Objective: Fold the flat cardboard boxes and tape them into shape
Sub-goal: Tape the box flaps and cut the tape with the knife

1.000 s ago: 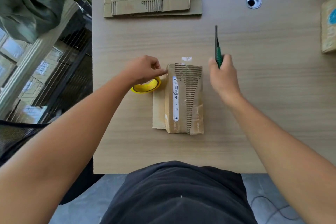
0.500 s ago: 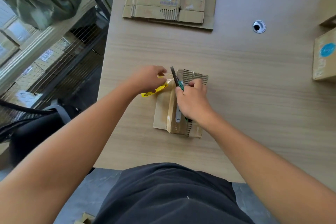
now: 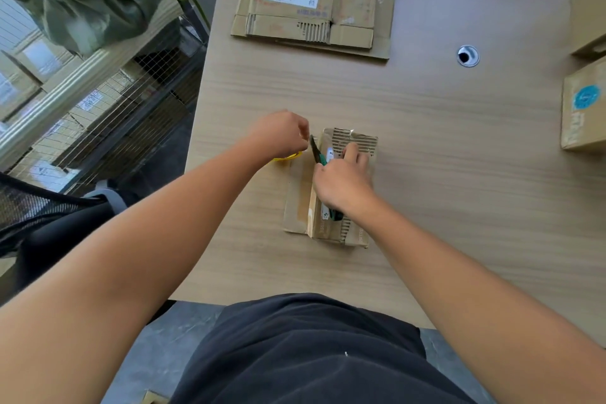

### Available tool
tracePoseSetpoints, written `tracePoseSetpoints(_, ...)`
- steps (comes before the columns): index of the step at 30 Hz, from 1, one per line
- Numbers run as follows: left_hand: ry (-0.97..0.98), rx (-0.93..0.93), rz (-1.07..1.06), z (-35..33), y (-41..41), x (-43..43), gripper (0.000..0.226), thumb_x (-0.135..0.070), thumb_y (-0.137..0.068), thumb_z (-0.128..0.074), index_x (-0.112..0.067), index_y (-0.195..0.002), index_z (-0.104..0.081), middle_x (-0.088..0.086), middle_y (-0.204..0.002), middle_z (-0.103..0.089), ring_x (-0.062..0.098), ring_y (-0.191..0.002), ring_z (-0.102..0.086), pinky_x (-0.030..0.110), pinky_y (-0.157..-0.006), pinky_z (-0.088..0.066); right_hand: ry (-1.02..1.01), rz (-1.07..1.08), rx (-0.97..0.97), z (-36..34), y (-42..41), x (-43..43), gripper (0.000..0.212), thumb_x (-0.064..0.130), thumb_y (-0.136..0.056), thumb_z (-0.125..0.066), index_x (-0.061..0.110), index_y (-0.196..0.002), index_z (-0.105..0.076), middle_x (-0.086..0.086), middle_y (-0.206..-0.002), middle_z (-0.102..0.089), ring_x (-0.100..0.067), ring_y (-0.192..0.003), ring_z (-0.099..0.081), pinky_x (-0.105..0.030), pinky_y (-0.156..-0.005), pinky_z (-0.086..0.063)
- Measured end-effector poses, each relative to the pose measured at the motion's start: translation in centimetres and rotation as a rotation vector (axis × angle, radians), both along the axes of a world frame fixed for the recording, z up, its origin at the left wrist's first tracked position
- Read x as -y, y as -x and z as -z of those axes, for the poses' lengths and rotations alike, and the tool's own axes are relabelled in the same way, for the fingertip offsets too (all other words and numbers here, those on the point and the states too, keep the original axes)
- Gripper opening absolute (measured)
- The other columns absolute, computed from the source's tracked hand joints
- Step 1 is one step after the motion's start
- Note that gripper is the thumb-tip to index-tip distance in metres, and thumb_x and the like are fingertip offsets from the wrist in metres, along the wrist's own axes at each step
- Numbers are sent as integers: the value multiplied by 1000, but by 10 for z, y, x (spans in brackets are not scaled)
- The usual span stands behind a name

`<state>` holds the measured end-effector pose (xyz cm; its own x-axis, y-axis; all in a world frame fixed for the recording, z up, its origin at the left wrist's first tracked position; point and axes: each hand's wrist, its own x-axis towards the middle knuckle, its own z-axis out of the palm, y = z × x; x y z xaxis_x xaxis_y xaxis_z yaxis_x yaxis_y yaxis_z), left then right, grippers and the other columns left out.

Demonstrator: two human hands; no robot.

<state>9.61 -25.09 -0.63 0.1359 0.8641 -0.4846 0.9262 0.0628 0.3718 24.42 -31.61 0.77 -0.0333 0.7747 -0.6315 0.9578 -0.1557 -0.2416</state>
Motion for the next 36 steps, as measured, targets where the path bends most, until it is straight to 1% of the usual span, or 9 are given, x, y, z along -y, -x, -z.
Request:
tracePoseSetpoints(5, -85, 17, -23, -18, 4, 13, 10, -29, -90, -61, -31, -97, -67, 3, -116, -56, 26, -101, -61, 39, -88, -52, 55, 35, -18, 4, 0, -6, 53, 36, -100, -34, 2, -134, -54, -7, -156, -13, -32, -138, -16, -45, -112, -25)
tracePoseSetpoints(8, -122, 104, -100, -36, 14, 30, 11, -29, -92, -61, -31, -99, -69, -1, -110, -54, 23, -99, -60, 37, -91, -50, -47, 168, -220, -2, -13, -1, 54, 43, -103, -36, 1, -124, -63, -9, -148, -26, -31, -138, -24, -41, -116, -24)
tracePoseSetpoints(11, -106, 291, -204, -57, 16, 58, 16, -24, -94, -57, -33, -96, -70, -6, -106, -54, 18, -88, -59, 38, -76, -56, -255, 323, -498, -16, -34, 20, 35, 44, -105, -43, 18, -100, -65, -3, -125, -46, -25, -127, -42, -41, -113, -32)
tracePoseSetpoints(14, -94, 460, -246, -77, 3, 97, 18, -23, -99, -55, -34, -97, -70, -9, -111, -53, 15, -89, -59, 29, -59, -57, -246, 511, -856, -38, -47, 54, 22, 43, -106, -46, 31, -91, -55, 11, -88, -60, -16, -93, -61, -40, -88, -49)
tracePoseSetpoints(17, -108, 558, -228, -89, -20, 139, 20, -22, -101, -55, -36, -97, -69, -9, -113, -51, 10, -89, -58, 17, -54, -50, -153, 533, -1105, -56, -59, 93, 14, 40, -103, -54, 30, -94, -59, 4, -72, -57, -15, -68, -56, -34, -62, -45)
tracePoseSetpoints(22, -135, 644, -186, -96, -59, 201, 24, -20, -101, -55, -37, -95, -69, -7, -114, -53, 8, -85, -59, 21, -56, -51, -195, 458, -1170, -63, -91, 152, 18, 27, -88, -79, 20, -98, -66, 3, -71, -55, -8, -60, -51, -19, -55, -41)
tracePoseSetpoints(28, -180, 615, -139, -103, -102, 271, 19, -25, -100, -56, -38, -103, -69, -14, -102, -55, 4, -78, -59, 34, -65, -58, -346, 398, -1020, -70, -134, 210, 18, 20, -91, -75, 15, -76, -64, 8, -64, -52, -10, -61, -47, -30, -61, -39)
tracePoseSetpoints(31, -170, 623, -138, -109, -114, 309, 26, -49, -96, -52, -47, -119, -63, -20, -95, -62, 9, -73, -64, 45, -65, -61, -323, 433, -1079, -76, -151, 230, 22, 19, -91, -74, 25, -72, -65, 7, -60, -51, -11, -57, -45, -23, -54, -37)
tracePoseSetpoints(36, -366, 668, -27, -131, -107, 348, 55, -52, -98, -53, -36, -149, -40, -17, -72, -66, 7, -63, -64, 27, -61, -54, -226, 598, -1264, -88, -169, 247, 20, 8, -91, -71, 21, -76, -68, 5, -69, -68, -11, -56, -53, -23, -57, -44)
